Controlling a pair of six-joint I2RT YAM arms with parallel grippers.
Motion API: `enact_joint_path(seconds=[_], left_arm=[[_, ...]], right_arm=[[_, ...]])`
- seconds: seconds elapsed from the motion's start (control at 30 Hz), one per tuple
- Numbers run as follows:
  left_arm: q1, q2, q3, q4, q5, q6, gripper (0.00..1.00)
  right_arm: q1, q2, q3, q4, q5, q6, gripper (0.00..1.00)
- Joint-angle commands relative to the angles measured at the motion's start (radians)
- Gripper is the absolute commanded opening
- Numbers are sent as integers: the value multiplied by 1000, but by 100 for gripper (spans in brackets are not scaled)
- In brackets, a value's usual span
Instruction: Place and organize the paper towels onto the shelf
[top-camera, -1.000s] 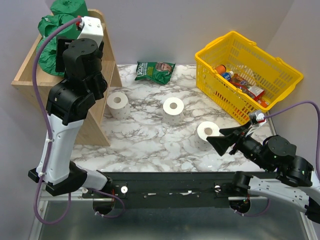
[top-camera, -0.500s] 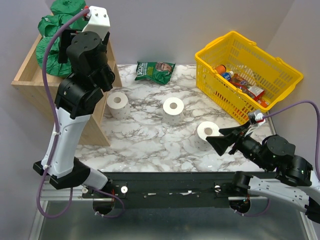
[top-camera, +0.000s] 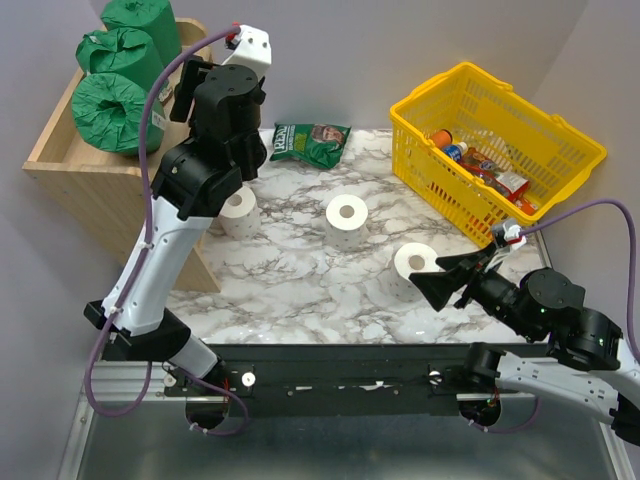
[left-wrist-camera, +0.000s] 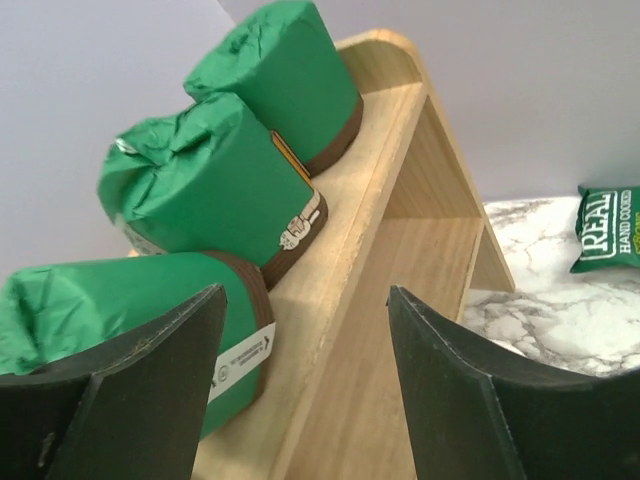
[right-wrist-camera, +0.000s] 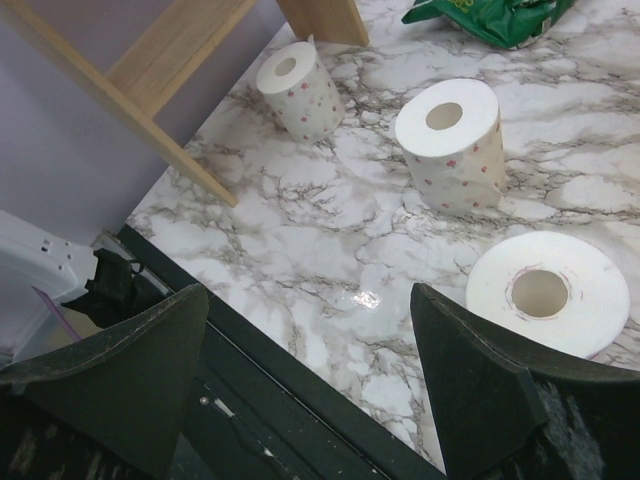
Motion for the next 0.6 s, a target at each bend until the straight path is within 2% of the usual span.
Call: enact_joint_path(seconds=[0.0,0.3,0.57], left_arm=[[82,-27,-43,-97,66,-147,74],[214,-125,-226,-116,104,-224,73],[281,-169,-257,-129,141,-230,73]], right_arm=[[-1,-5,18,-22,31,-12,90],[-1,35,22,-11,14,-7,91],[-1,53,21,9,1,-2,91]])
